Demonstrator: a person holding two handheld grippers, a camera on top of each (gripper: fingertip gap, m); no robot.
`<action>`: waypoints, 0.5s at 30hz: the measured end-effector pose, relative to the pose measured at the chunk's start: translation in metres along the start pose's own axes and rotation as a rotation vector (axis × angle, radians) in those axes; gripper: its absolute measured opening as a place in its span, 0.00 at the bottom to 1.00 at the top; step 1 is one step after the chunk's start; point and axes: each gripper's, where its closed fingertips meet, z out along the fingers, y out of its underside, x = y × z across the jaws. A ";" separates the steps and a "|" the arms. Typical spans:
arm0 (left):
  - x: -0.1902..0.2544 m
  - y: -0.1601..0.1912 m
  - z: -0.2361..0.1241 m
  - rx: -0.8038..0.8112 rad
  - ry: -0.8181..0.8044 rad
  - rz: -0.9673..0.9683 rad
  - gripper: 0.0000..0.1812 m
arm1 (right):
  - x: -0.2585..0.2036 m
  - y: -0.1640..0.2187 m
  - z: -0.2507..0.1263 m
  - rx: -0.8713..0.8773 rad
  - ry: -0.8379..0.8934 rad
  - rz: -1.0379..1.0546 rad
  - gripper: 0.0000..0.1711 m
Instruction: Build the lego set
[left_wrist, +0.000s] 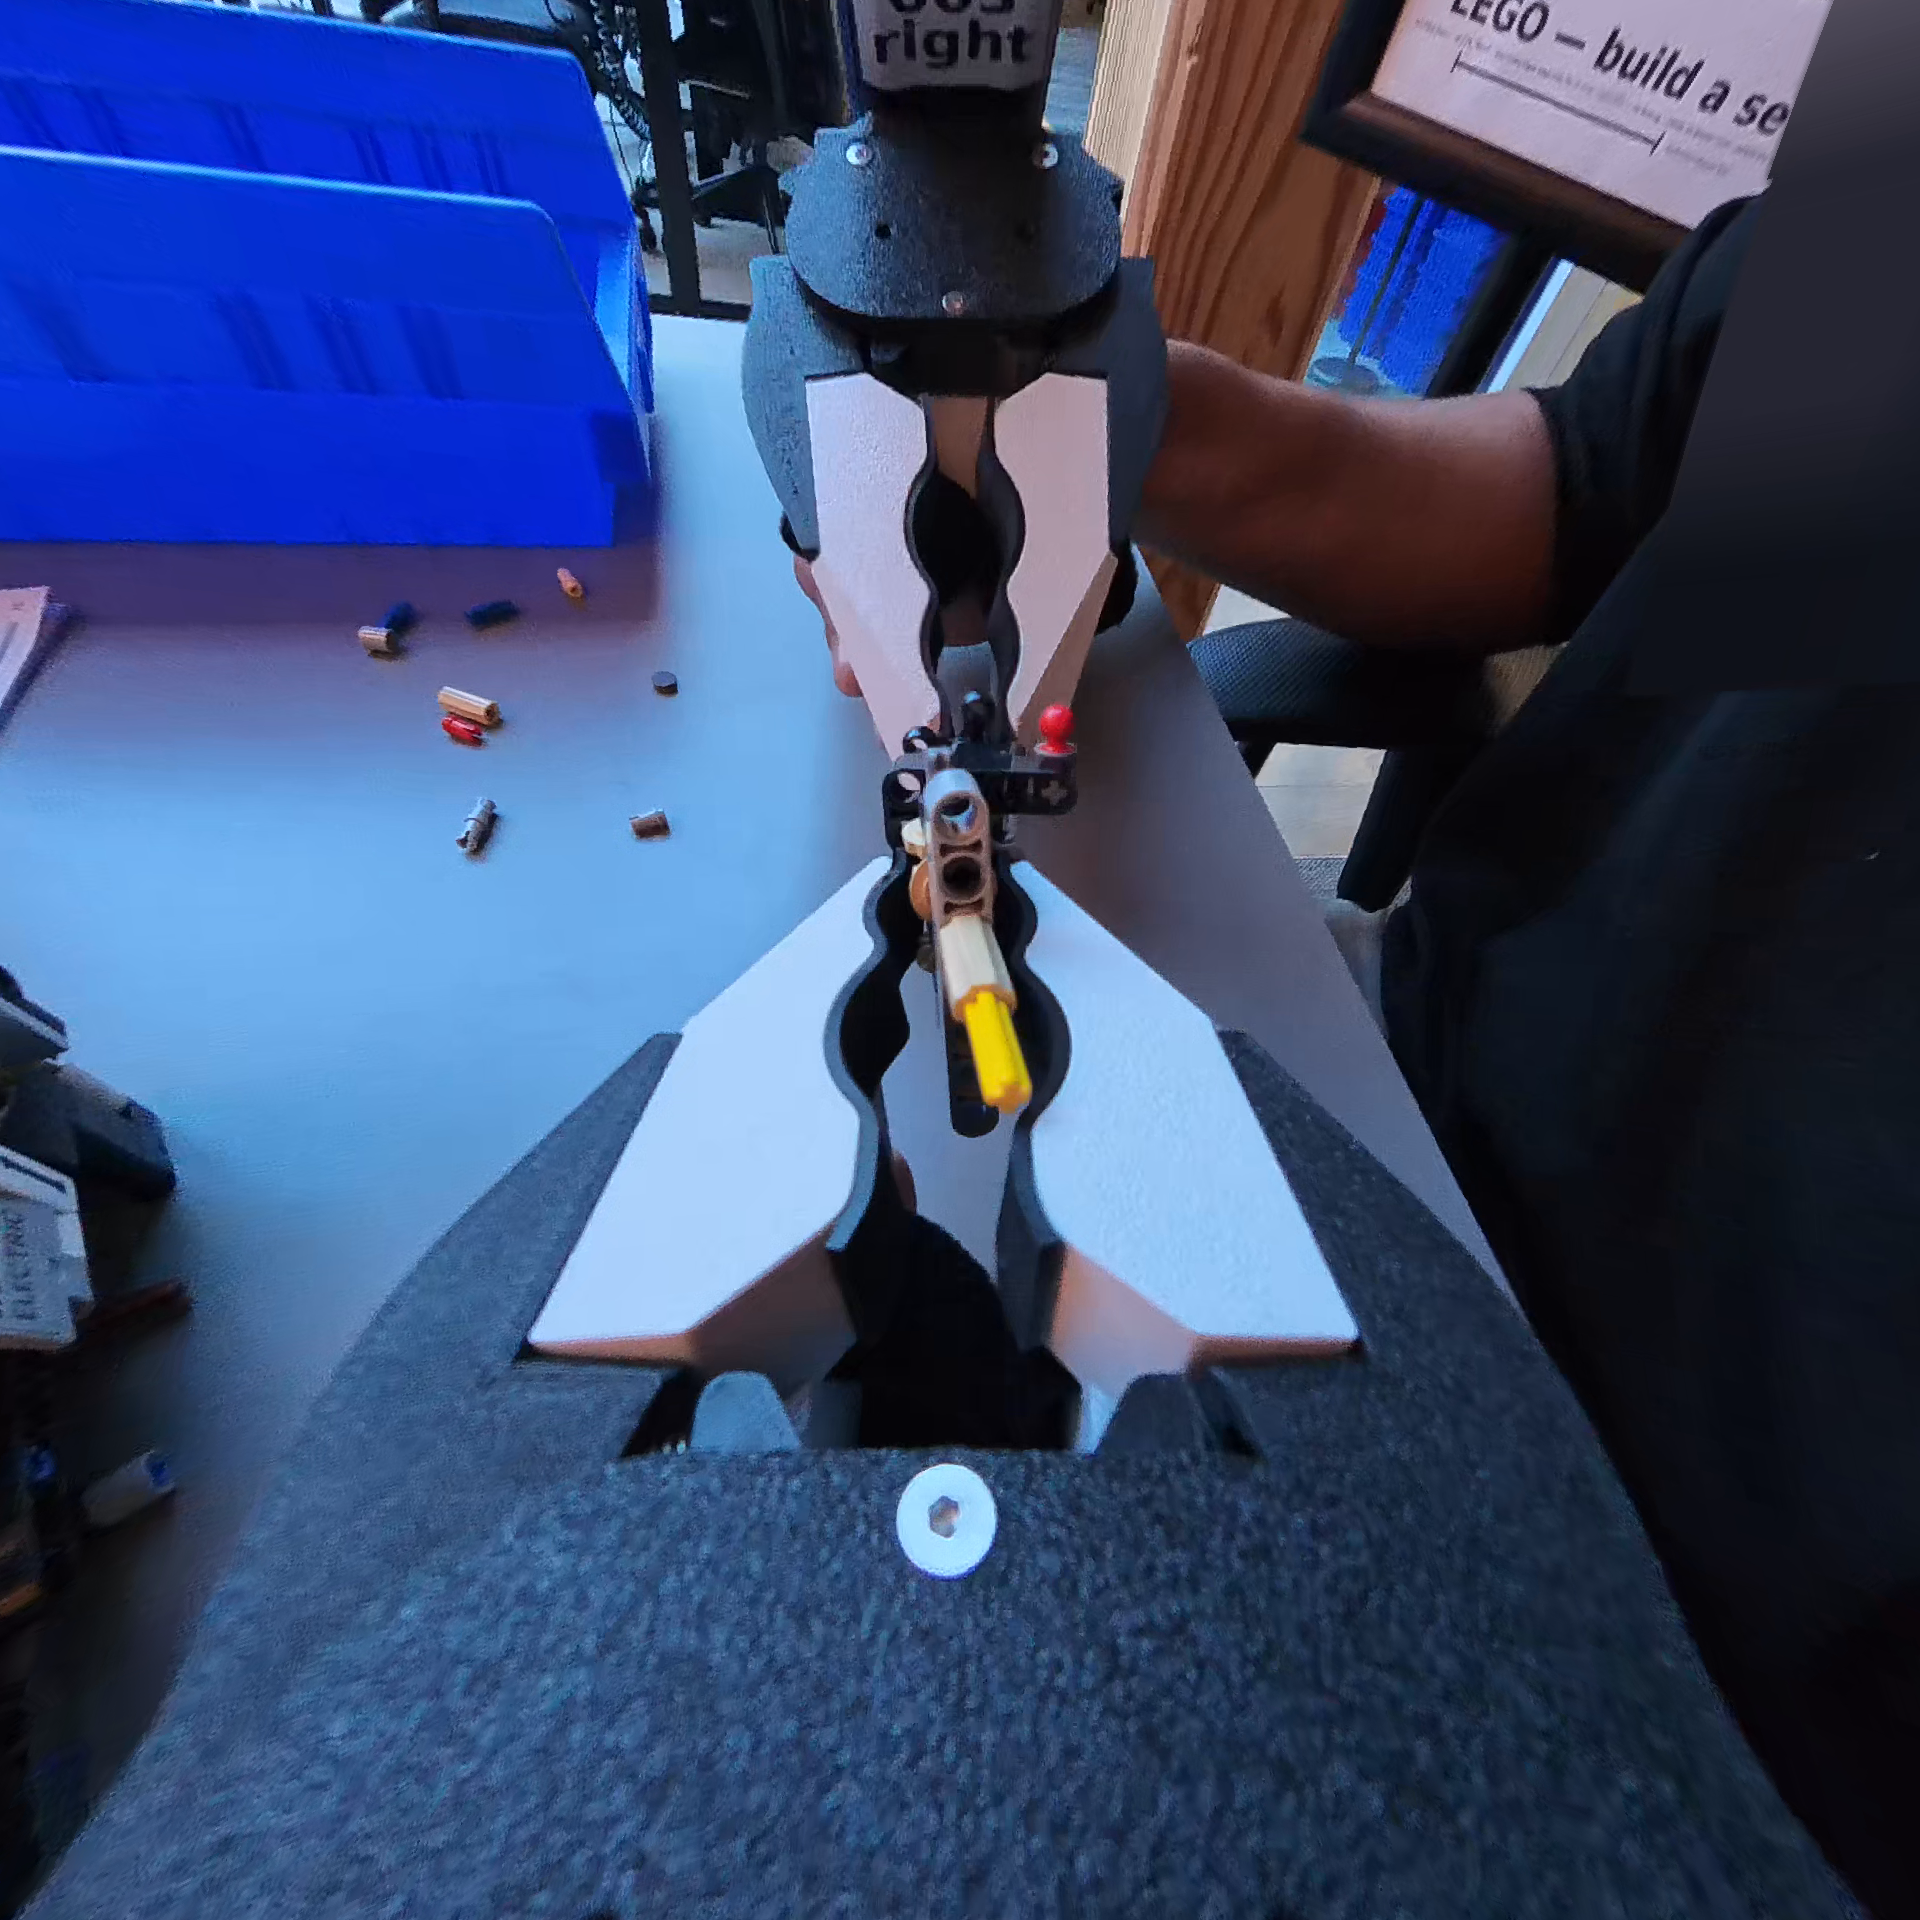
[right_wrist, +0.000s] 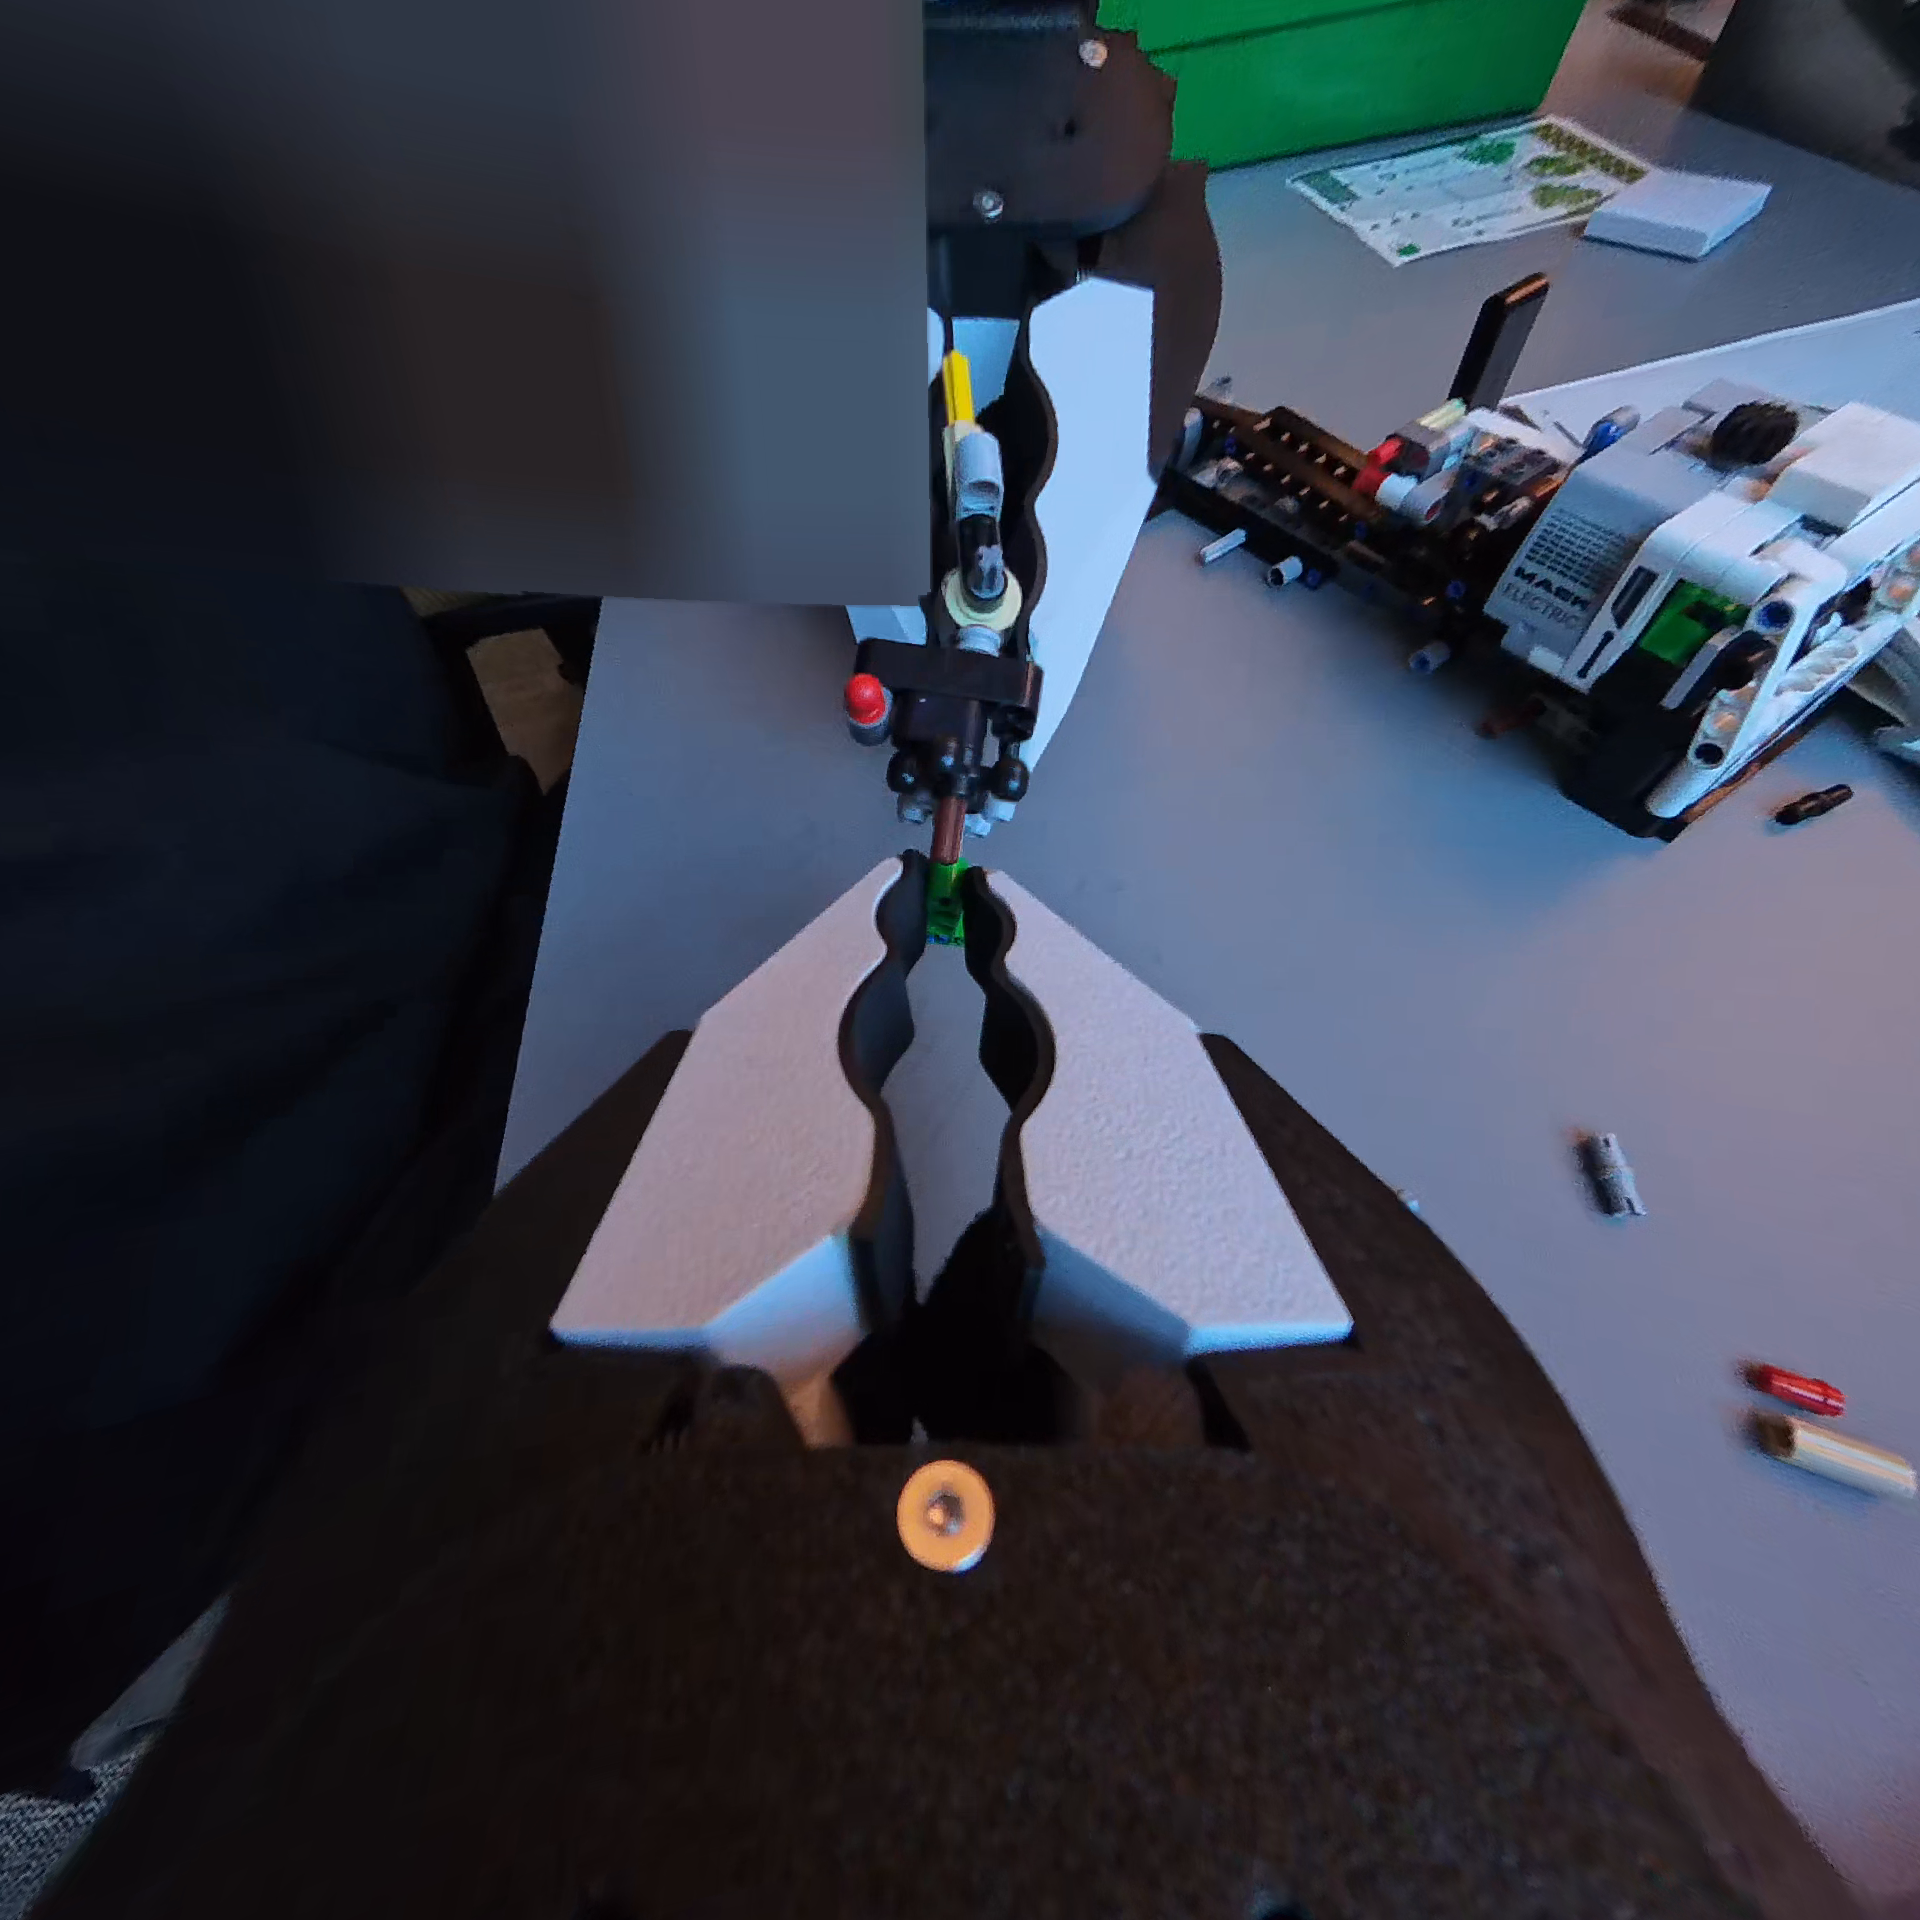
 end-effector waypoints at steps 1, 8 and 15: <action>0.000 0.001 0.001 -0.004 0.003 -0.001 0.06 | 0.000 0.002 0.001 -0.006 0.001 -0.004 0.03; 0.001 -0.005 -0.001 0.044 0.028 -0.054 0.06 | -0.001 -0.006 -0.002 0.063 -0.022 0.017 0.03; 0.003 0.003 0.002 -0.009 0.028 -0.036 0.06 | -0.004 0.003 0.003 0.005 -0.031 0.011 0.03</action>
